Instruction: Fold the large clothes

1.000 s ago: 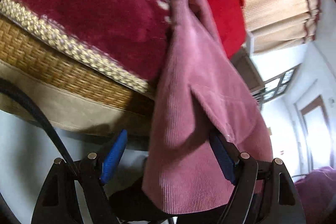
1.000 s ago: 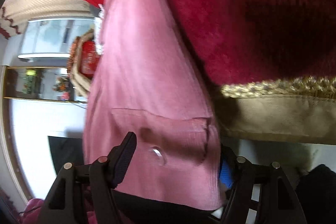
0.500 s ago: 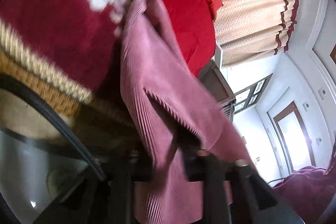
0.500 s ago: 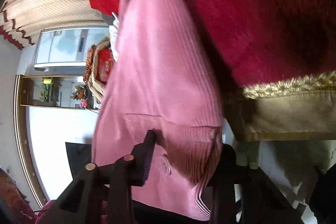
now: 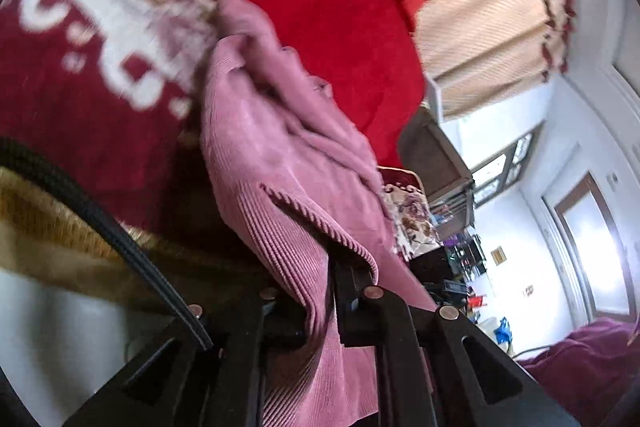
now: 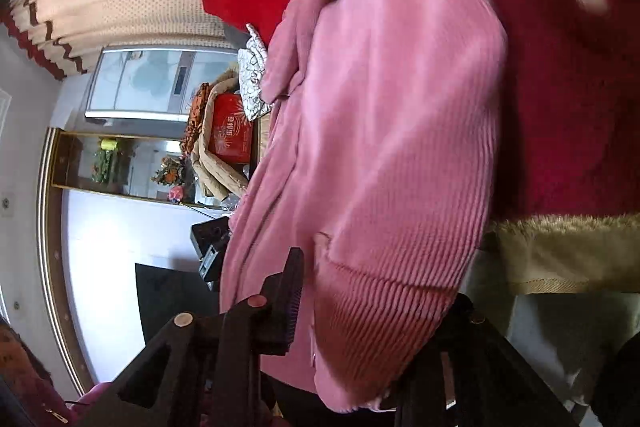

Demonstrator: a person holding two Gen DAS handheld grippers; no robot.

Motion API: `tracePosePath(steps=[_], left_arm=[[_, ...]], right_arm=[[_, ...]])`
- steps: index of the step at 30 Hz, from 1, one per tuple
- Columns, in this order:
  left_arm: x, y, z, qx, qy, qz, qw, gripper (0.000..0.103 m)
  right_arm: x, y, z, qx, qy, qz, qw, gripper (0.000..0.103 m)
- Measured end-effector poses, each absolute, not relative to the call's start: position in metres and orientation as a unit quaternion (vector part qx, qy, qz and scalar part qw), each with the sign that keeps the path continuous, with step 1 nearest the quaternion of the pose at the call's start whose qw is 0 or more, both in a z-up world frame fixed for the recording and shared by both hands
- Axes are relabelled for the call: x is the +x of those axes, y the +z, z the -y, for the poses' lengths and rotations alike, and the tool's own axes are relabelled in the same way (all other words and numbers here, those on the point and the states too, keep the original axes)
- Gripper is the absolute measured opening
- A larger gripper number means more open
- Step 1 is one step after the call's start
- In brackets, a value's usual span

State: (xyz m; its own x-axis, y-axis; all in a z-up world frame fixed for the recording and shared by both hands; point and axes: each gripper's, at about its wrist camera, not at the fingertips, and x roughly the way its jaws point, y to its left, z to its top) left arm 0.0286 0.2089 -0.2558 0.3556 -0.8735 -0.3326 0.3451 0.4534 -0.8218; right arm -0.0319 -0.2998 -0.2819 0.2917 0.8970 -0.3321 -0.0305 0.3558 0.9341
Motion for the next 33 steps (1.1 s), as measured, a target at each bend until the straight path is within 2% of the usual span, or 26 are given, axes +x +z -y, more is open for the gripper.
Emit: tracePosePath(steps=[2,6,12,16,19,21,22,24,25,26,28,29,30,31,32,33], left_arm=[[0.032,-0.250,-0.211,-0.337,-0.397,-0.392,0.758,0.006],[0.038,-0.214,-0.211,-0.330,-0.393,-0.361,0.779,0.006],[0.093,-0.157,-0.198,-0.296,-0.379,-0.358,0.800,0.006],[0.170,-0.116,-0.180,-0.275,-0.354,-0.365,0.816,0.007],[0.235,-0.112,-0.164,-0.278,-0.318,-0.390,0.818,0.012],[0.275,-0.127,-0.155,-0.291,-0.261,-0.423,0.818,0.022],[0.295,-0.140,-0.152,-0.298,-0.223,-0.439,0.818,0.032],[0.311,-0.157,-0.153,-0.319,-0.180,-0.441,0.819,0.034],[0.314,-0.167,-0.157,-0.340,-0.168,-0.428,0.820,0.039],[0.313,-0.171,-0.161,-0.353,-0.158,-0.420,0.821,0.048],[0.307,-0.169,-0.165,-0.370,-0.131,-0.392,0.832,0.049],[0.301,-0.165,-0.167,-0.372,-0.109,-0.375,0.842,0.049],[0.295,-0.162,-0.168,-0.373,-0.095,-0.365,0.848,0.049],[0.284,-0.157,-0.169,-0.376,-0.077,-0.345,0.856,0.049],[0.278,-0.154,-0.169,-0.375,-0.070,-0.335,0.862,0.049],[0.267,-0.146,-0.164,-0.367,-0.055,-0.318,0.872,0.050]], right_arm=[[-0.033,-0.274,0.301,0.435,0.355,-0.471,0.680,0.027],[-0.023,-0.226,0.305,0.410,0.372,-0.417,0.721,0.018],[0.020,-0.173,0.322,0.415,0.356,-0.347,0.762,0.015],[0.074,-0.157,0.359,0.453,0.310,-0.293,0.783,0.015],[0.118,-0.161,0.393,0.499,0.258,-0.261,0.785,0.015],[0.155,-0.185,0.424,0.550,0.206,-0.260,0.766,0.018],[0.171,-0.199,0.434,0.575,0.195,-0.271,0.747,0.018],[0.191,-0.223,0.442,0.605,0.172,-0.303,0.716,0.019],[0.197,-0.238,0.446,0.627,0.163,-0.314,0.694,0.019],[0.199,-0.244,0.447,0.640,0.165,-0.309,0.684,0.022],[0.202,-0.244,0.454,0.651,0.175,-0.297,0.676,0.027],[0.204,-0.239,0.458,0.647,0.180,-0.289,0.682,0.036],[0.205,-0.232,0.458,0.642,0.182,-0.282,0.689,0.057],[0.205,-0.225,0.457,0.634,0.184,-0.278,0.698,0.068],[0.200,-0.214,0.458,0.623,0.182,-0.263,0.713,0.077],[0.194,-0.203,0.457,0.612,0.174,-0.244,0.732,0.079]])
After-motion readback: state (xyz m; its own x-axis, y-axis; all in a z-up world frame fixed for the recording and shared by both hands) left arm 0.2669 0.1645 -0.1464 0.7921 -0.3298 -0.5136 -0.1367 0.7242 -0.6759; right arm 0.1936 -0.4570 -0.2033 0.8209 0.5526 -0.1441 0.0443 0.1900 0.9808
